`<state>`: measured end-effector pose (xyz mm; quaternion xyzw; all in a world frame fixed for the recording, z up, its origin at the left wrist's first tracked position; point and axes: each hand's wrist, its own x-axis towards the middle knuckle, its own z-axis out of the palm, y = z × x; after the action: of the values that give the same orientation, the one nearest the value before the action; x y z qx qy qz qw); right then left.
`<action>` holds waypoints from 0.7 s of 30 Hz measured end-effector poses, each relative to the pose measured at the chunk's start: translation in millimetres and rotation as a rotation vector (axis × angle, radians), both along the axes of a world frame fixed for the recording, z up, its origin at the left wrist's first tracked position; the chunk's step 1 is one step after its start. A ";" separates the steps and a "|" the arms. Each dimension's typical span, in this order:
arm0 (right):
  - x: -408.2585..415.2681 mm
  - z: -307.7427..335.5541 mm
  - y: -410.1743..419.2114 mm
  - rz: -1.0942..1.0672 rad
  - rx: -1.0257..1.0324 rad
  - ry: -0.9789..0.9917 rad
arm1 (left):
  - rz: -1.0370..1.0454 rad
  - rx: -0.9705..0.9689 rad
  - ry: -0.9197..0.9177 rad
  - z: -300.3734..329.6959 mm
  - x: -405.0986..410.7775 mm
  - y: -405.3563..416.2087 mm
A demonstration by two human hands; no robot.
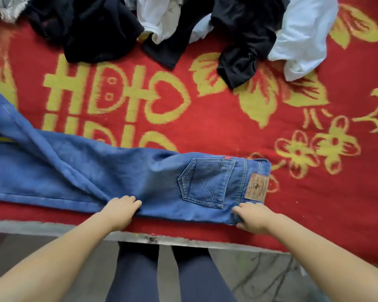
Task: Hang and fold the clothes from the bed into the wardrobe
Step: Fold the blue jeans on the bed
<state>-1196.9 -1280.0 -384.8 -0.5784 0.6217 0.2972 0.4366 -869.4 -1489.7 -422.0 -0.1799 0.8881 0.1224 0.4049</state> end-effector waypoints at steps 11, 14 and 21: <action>68.2 33.0 -152.0 -0.226 -0.361 -0.116 | 0.542 0.048 0.082 45.5 24.1 -102.8; 133.4 38.2 -206.8 -0.244 -0.382 -0.221 | 0.522 -0.059 0.145 49.6 62.7 -147.7; 310.3 -2.2 -323.7 -0.437 -0.403 -0.268 | 0.123 -0.230 0.230 33.9 179.9 -272.6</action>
<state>-886.7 -1603.7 -387.0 -0.5399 0.7145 -0.0111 0.4448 -689.5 -1762.3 -388.1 -0.2638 0.9241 0.0644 0.2689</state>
